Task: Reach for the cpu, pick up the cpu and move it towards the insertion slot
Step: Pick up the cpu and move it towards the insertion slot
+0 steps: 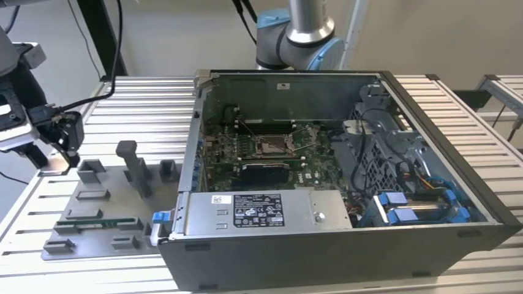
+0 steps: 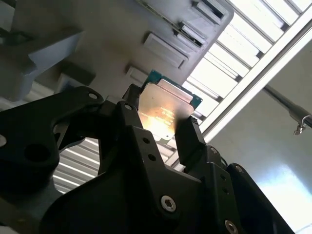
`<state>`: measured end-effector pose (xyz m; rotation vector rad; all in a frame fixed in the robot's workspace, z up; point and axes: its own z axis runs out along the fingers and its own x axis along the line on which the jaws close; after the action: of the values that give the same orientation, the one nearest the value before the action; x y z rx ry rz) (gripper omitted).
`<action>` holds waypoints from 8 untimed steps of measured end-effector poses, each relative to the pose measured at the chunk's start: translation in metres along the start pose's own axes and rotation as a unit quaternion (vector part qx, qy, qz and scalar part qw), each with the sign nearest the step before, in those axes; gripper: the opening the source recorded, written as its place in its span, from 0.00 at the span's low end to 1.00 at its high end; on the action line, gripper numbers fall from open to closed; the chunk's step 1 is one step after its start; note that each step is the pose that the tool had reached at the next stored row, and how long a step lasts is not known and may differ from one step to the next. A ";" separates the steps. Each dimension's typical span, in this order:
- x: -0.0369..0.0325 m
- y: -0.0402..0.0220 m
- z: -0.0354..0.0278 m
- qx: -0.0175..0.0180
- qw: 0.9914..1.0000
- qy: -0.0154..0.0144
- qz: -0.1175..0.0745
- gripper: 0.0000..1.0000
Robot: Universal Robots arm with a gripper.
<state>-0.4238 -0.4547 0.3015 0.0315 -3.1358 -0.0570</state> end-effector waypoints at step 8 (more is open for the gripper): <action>0.0001 0.0006 -0.0154 0.000 1.000 0.000 0.000 0.00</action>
<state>-0.4238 -0.4548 0.3169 0.0315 -3.1358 -0.0570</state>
